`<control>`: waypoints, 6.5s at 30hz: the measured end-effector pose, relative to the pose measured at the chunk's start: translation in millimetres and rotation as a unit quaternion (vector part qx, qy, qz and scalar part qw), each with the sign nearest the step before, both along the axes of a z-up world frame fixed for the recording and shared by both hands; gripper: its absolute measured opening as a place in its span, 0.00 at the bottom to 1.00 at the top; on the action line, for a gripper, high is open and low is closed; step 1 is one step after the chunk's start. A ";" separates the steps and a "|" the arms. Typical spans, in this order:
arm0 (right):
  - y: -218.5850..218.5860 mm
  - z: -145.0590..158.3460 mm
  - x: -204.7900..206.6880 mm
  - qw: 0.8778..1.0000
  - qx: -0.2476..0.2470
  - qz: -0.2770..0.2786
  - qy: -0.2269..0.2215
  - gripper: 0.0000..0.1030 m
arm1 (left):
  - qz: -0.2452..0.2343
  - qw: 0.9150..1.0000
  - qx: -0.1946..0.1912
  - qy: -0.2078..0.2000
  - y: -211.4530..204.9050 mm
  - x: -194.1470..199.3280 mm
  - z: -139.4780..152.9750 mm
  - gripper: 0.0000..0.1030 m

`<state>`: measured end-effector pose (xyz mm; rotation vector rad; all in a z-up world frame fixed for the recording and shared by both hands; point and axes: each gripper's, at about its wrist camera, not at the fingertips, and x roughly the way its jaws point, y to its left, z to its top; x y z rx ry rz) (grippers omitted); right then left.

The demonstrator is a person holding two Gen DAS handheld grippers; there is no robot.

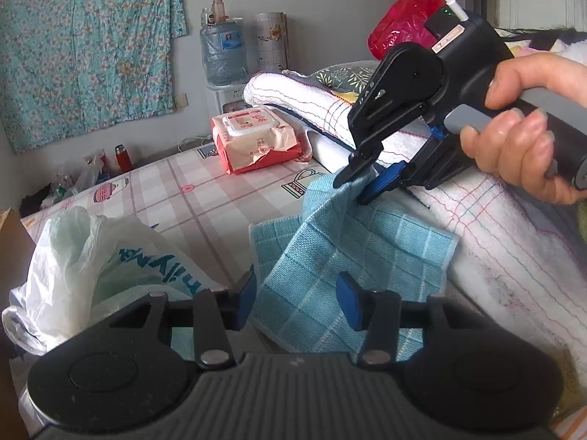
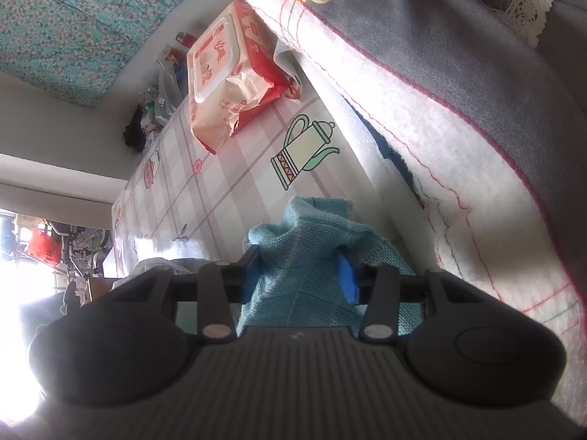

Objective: Organize soft objects

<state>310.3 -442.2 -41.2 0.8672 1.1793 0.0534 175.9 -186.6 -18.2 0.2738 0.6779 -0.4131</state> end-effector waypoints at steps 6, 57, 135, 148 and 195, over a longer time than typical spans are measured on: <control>-1.1 -0.8 -8.8 0.999 0.016 0.016 -0.042 0.06 | -0.004 1.000 0.001 -0.002 -0.2 -0.5 -1.9 0.49; 55.2 33.8 -105.9 0.968 0.077 0.208 -0.118 0.65 | 0.055 0.982 -0.152 0.093 78.7 -33.6 23.6 0.47; 566.3 110.2 -59.0 0.906 0.009 0.395 -0.152 0.63 | 0.421 0.903 -0.081 -0.005 409.9 -96.8 99.2 0.50; 588.8 54.6 -34.6 0.914 0.083 0.396 -0.035 0.32 | 0.419 0.903 -0.090 0.020 407.4 -99.8 83.0 0.55; 43.0 53.4 -252.3 0.983 -0.027 0.143 -0.110 0.49 | -0.041 0.990 -0.108 0.074 51.5 -118.4 17.7 0.53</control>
